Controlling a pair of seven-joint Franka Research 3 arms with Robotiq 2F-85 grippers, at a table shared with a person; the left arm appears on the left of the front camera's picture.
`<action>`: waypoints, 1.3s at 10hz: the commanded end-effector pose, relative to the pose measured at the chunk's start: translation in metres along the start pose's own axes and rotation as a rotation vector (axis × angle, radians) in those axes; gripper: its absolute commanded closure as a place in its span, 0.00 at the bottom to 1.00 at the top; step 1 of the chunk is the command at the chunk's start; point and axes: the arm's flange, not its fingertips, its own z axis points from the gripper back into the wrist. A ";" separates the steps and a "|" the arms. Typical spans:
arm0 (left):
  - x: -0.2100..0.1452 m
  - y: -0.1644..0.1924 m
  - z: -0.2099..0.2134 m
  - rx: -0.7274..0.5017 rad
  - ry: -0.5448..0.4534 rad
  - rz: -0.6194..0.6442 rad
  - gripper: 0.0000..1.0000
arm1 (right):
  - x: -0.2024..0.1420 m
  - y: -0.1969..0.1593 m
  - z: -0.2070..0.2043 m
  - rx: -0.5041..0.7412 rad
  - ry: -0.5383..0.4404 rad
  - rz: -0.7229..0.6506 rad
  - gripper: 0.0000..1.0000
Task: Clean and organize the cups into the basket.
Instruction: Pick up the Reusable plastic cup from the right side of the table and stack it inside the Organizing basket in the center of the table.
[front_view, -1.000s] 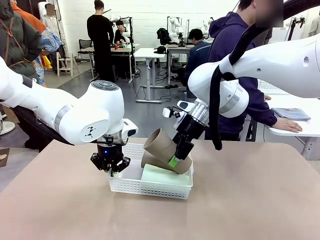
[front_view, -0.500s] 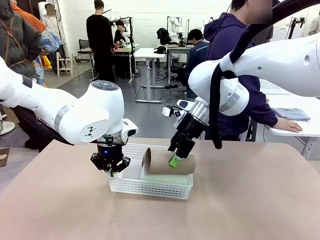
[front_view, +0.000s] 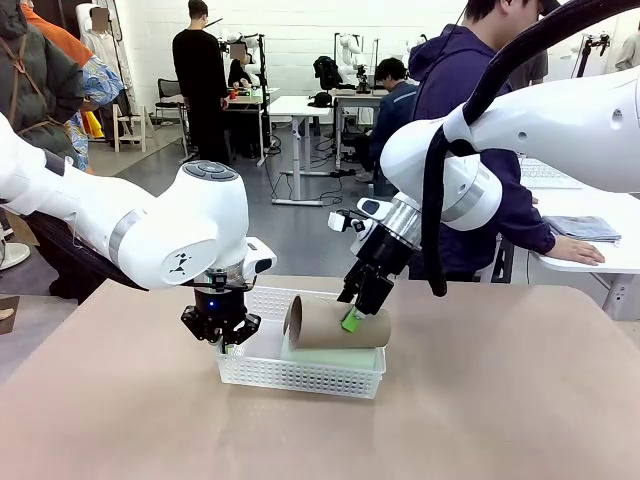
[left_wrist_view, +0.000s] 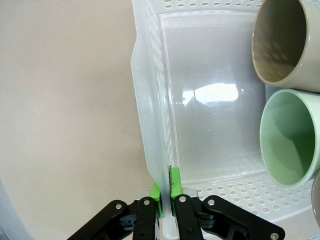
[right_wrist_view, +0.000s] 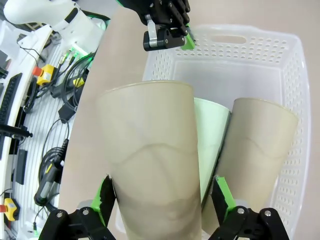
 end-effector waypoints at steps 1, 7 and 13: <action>-0.001 0.000 -0.002 0.008 -0.001 -0.013 1.00 | 0.004 0.004 0.005 0.008 -0.015 0.033 0.00; -0.001 0.000 -0.002 0.008 -0.001 -0.013 1.00 | 0.008 0.011 0.029 -0.031 -0.062 0.070 0.00; -0.001 0.000 -0.002 0.008 -0.001 -0.013 1.00 | -0.003 0.074 0.097 0.065 -0.250 0.204 0.00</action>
